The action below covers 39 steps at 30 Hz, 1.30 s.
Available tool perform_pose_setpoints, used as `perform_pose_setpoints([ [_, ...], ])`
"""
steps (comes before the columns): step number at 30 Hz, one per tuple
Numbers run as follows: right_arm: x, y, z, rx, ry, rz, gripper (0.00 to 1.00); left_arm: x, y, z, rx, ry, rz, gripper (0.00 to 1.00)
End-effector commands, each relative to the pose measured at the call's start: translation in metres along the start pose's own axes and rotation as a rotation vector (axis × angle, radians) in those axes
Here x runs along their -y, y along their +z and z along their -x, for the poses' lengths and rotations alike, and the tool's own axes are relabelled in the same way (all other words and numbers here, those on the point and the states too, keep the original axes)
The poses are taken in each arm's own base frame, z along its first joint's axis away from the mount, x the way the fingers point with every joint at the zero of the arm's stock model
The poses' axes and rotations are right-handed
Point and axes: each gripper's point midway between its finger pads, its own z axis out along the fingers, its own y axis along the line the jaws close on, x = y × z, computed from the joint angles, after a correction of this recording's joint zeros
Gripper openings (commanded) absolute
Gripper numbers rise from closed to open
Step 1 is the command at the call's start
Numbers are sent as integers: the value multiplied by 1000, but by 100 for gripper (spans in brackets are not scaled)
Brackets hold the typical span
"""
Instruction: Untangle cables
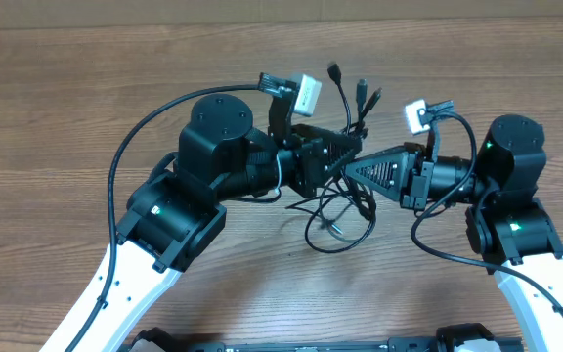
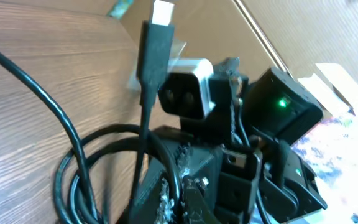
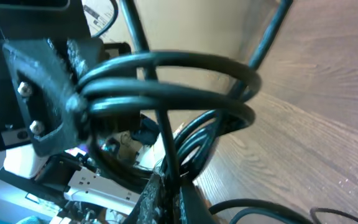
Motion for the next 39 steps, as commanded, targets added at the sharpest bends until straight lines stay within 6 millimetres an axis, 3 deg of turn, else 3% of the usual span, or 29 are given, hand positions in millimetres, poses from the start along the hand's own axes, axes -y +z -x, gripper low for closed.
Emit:
perform_pose_setpoints([
  [1, -10, 0, -9, -37, -48, 41, 4, -12, 2, 16, 80, -39, 77, 4],
  [10, -14, -2, -27, -93, -117, 96, 4, -41, -5, 32, 190, -69, 239, 4],
  [17, -11, -2, -32, -102, -129, 94, 4, -84, -22, 33, 274, -177, 460, 4],
  [20, 5, -2, -31, -83, -85, 5, 4, -90, -25, 32, 273, -193, 482, 4],
  [21, 26, -3, -31, -59, -7, -116, 4, -87, -23, 30, 253, -175, 465, 4],
  [24, 66, -12, -32, -6, 148, -344, 4, -82, -20, 27, 216, -126, 440, 4],
  [27, 83, -19, -33, 20, 193, -445, 4, -76, -16, 22, 172, -59, 411, 4],
  [33, 77, -16, -34, 6, 184, -409, 4, -54, -6, 6, 43, 111, 284, 4],
  [37, 43, -6, -36, -60, 2, -206, 13, -35, -2, -17, -82, 272, 147, 4],
  [39, 37, -4, -33, -59, -19, -174, 17, -33, -2, -23, -109, 292, 130, 4],
])
